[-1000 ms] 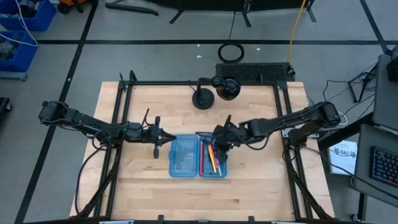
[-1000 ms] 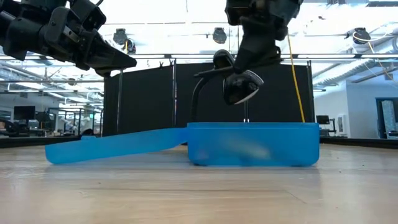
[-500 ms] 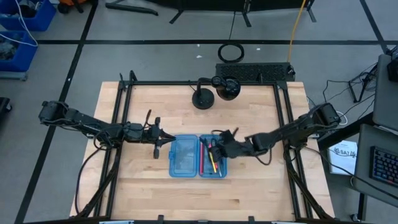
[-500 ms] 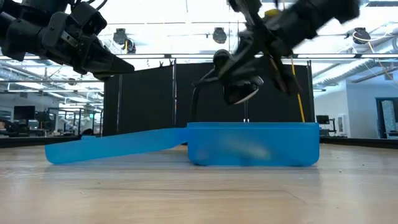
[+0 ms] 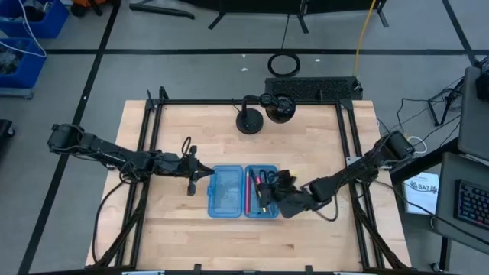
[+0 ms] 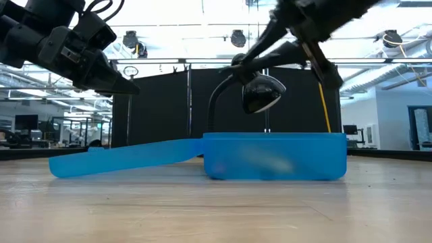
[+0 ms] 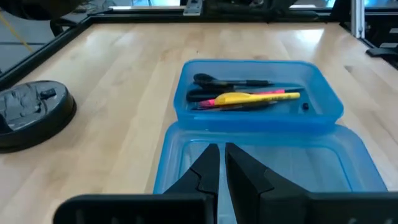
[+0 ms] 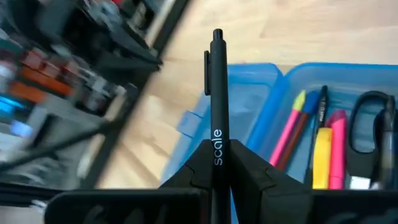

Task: Pick & place school supplies into a supply box
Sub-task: Put the black pen into the blue supply box

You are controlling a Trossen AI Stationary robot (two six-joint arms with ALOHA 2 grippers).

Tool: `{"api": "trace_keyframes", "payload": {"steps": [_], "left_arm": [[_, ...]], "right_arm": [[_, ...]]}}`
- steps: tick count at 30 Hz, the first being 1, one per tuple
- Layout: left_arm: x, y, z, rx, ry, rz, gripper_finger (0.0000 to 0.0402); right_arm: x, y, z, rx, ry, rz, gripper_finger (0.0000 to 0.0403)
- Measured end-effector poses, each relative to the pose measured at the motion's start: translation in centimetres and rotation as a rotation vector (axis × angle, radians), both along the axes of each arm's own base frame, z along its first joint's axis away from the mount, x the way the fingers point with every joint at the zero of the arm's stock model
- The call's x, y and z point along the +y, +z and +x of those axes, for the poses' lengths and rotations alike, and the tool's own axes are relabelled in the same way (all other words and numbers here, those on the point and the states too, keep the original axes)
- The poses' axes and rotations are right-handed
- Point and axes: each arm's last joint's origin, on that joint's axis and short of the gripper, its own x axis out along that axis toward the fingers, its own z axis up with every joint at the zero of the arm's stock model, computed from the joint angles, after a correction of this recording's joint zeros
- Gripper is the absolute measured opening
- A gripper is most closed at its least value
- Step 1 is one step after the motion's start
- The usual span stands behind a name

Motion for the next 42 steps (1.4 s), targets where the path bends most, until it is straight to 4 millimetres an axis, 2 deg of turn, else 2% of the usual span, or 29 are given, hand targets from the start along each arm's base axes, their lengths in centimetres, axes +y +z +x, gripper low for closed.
{"api": "trace_keyframes", "payload": {"steps": [5,9,16,29,38,42], "left_arm": [[0.0,0.0,0.0,-0.004,-0.001,-0.018,0.0033],[0.0,0.0,0.0,-0.005,0.002,-0.019,0.0033],[0.0,0.0,0.0,-0.004,-0.007,0.020,0.0033],[0.0,-0.5,-0.2,0.054,-0.012,0.041,0.0033],[0.0,-0.5,-0.2,0.060,-0.012,0.041,0.0033],[0.0,-0.6,-0.2,0.062,-0.013,0.041,0.0033]], "right_arm": [[0.3,1.9,2.3,0.261,0.001,0.001,0.0021],[0.2,1.6,2.8,0.448,-0.051,0.072,0.0021],[0.5,-1.6,3.7,0.491,-0.144,0.206,0.0021],[-2.4,-5.2,6.8,0.479,-0.176,0.171,0.0021],[-2.6,-5.9,7.2,0.478,-0.172,0.133,0.0021],[-2.7,-5.9,7.3,0.495,-0.128,0.086,0.0049]]}}
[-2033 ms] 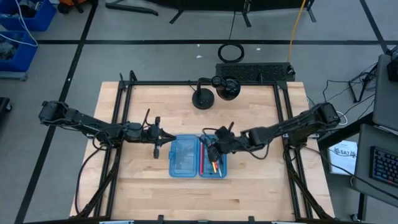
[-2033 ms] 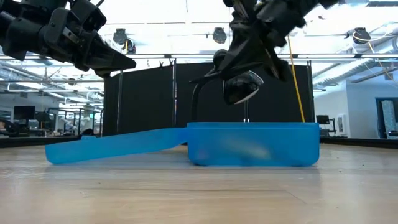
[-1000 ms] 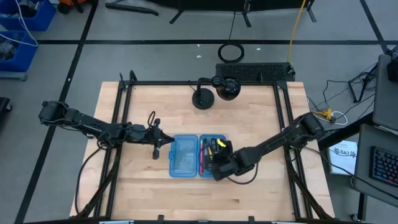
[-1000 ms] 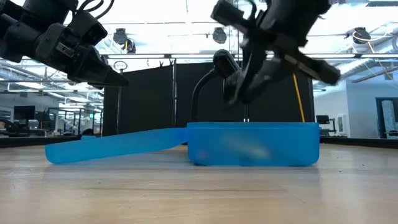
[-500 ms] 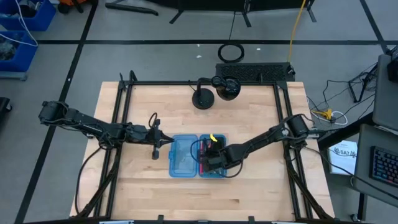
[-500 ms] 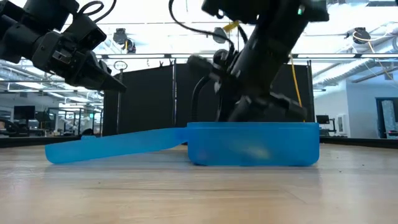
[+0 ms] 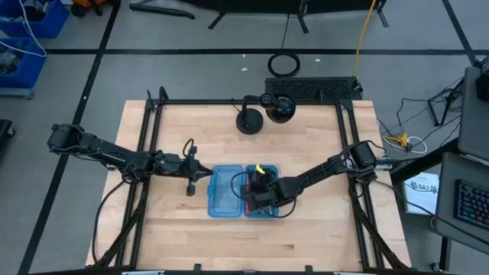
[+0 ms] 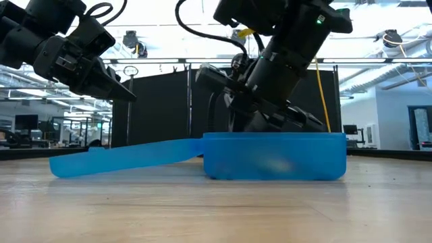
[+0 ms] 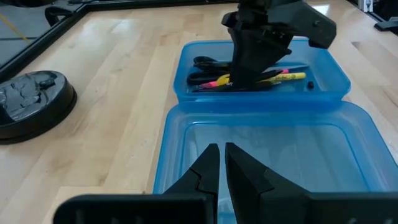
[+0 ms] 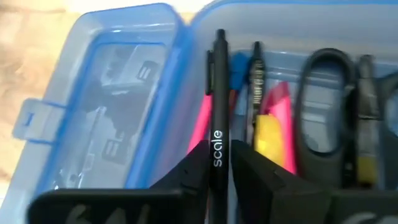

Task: Pick & place school supplies into a supply box
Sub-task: Put the black pen into the blue supply box, then return to Home Position

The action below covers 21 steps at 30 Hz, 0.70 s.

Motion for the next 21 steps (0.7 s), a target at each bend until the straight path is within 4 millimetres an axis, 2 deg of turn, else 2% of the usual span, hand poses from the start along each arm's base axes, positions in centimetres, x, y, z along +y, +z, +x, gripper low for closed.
{"api": "trace_keyframes", "payload": {"steps": [5,14,17,21], "left_arm": [[0.0,0.0,0.0,0.001,-0.015,-0.007,0.0033],[-0.1,0.0,0.0,0.004,-0.021,-0.012,0.0033],[-0.1,-0.1,-0.1,0.014,-0.021,-0.012,0.0033],[-0.1,-0.1,-0.1,0.016,-0.042,-0.016,0.0033]], "right_arm": [[0.1,0.1,0.3,-0.009,0.057,-0.006,0.0087],[0.1,0.6,0.3,-0.016,0.066,0.011,0.0085],[0.1,2.4,0.2,-0.030,0.158,-0.034,0.0086],[-0.2,6.3,-0.7,-0.026,0.339,-0.150,0.0088]]}}
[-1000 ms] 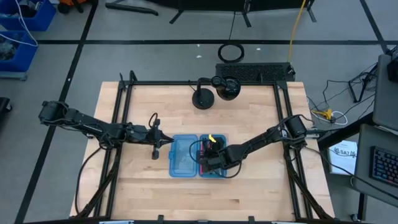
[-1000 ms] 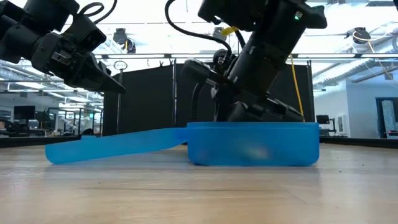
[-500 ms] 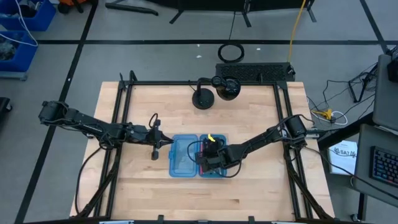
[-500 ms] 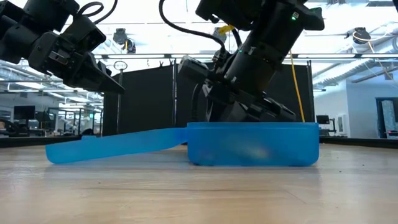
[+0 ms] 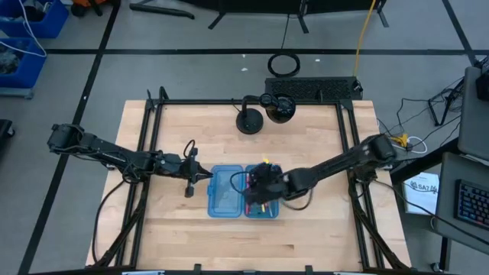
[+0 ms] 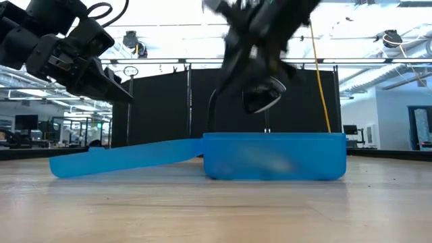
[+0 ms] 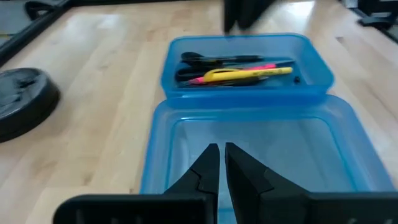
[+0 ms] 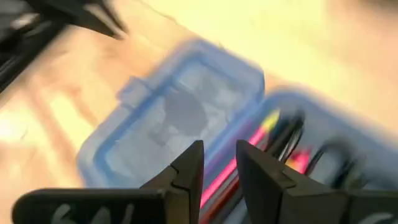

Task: Pick & place school supplies into a supply box
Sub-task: Return to Home Position

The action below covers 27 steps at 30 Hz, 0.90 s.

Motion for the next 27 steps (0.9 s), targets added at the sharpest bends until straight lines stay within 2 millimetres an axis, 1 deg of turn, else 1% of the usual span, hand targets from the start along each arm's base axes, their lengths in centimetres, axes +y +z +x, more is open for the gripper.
{"api": "trace_keyframes", "payload": {"steps": [2,4,5,7,9,11,13,15,17,20,22,24,26,27], "left_arm": [[-0.1,0.0,0.0,-0.001,-0.031,-0.002,0.0033],[-0.1,0.1,0.0,-0.010,-0.041,0.004,0.0033],[-0.1,0.2,0.1,-0.020,-0.043,0.009,0.0033],[-0.1,0.4,0.2,-0.049,-0.061,0.047,0.0033],[-0.2,0.9,0.4,-0.110,-0.078,0.089,0.0033],[-0.1,1.9,0.7,-0.201,-0.075,0.115,0.0033],[-0.1,3.2,1.0,-0.262,-0.062,0.148,0.0033],[-0.1,4.9,0.8,-0.312,-0.071,0.195,0.0033],[-0.4,6.6,0.1,-0.335,-0.072,0.241,0.0027],[-0.6,8.9,-1.8,-0.317,-0.036,0.313,0.0006],[-0.6,10.5,-3.6,-0.332,-0.025,0.344,0.0005],[-0.5,11.4,-5.4,-0.359,-0.090,0.380,0.0004],[-0.4,11.6,-7.1,-0.392,-0.169,0.418,0.0003],[-0.1,11.7,-7.8,-0.417,-0.170,0.427,0.0003]], "right_arm": [[-0.3,2.6,-0.9,0.005,0.122,-0.110,0.0088],[-0.7,5.3,-2.0,0.001,0.234,-0.257,0.0088],[-0.6,6.5,-2.5,0.004,0.318,-0.343,0.0088],[-0.6,8.2,-3.6,-0.004,0.463,-0.496,0.0088],[-0.4,9.3,-4.6,-0.051,0.560,-0.610,0.0088],[-0.5,9.8,-5.8,-0.093,0.630,-0.681,0.0088],[-0.8,10.2,-7.1,-0.134,0.676,-0.715,0.0087],[-1.4,10.6,-8.7,-0.158,0.668,-0.724,0.0079],[-1.9,11.2,-10.5,-0.200,0.651,-0.716,0.0059],[-2.4,12.0,-14.0,-0.271,0.655,-0.717,0.0016],[-3.1,12.0,-16.4,-0.306,0.649,-0.740,0.0006],[-3.9,11.5,-18.5,-0.330,0.617,-0.753,0.0006],[-4.8,10.5,-20.4,-0.341,0.610,-0.770,0.0002],[-5.2,9.9,-21.1,-0.340,0.611,-0.782,0.0001]]}}
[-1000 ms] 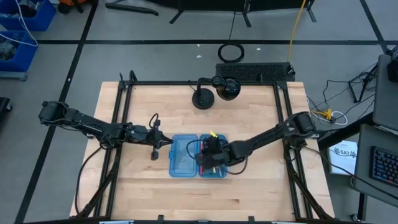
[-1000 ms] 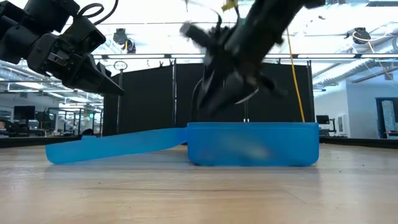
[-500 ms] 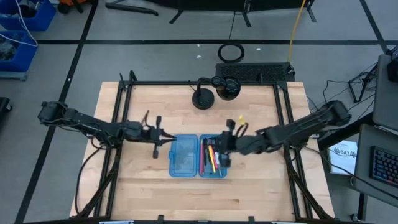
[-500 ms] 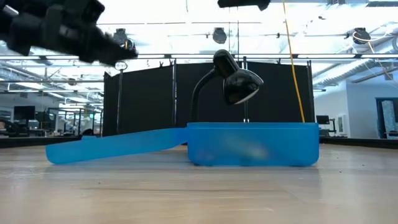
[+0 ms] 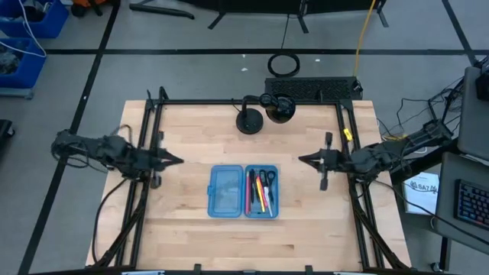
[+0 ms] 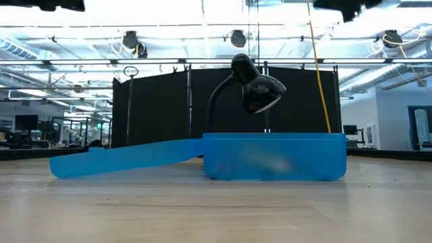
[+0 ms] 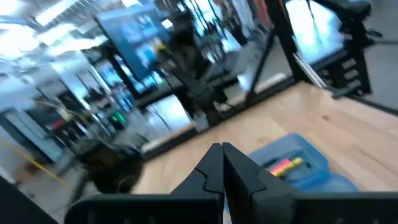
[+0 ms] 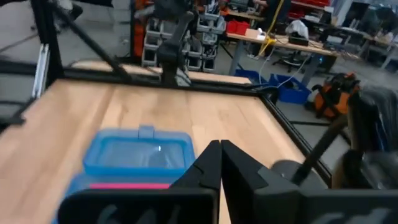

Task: Pick & place school supplies into a supply box
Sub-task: Return to Home Position

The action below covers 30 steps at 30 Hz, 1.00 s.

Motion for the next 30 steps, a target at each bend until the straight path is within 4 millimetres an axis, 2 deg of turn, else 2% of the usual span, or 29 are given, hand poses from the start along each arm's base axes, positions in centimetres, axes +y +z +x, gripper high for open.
{"api": "trace_keyframes", "payload": {"steps": [5,9,13,17,21,30], "left_arm": [[0.8,-0.6,-2.8,-0.082,-0.040,0.000,0.0002],[0.8,-0.9,-3.6,-0.127,-0.153,-0.029,0.0002],[0.8,-1.8,-3.0,-0.110,-0.154,-0.065,0.0001],[0.8,-3.9,-1.9,-0.054,-0.139,-0.115,0.0001],[0.8,-5.4,-1.3,-0.087,-0.131,-0.140,0.0001],[1.4,-9.3,-0.3,-0.093,-0.125,-0.189,0.0001]], "right_arm": [[-1.2,-3.4,-2.3,0.010,0.002,-0.072,0.0001],[-1.7,-5.3,-3.2,-0.021,0.077,-0.073,0.0001],[-2.4,-6.3,-3.9,-0.086,0.038,-0.036,0.0000],[-2.9,-6.9,-4.3,-0.135,0.030,0.011,0.0000],[-3.0,-7.6,-4.7,-0.178,0.053,0.030,0.0000],[-4.5,-9.2,-5.8,-0.285,-0.060,0.085,0.0000]]}}
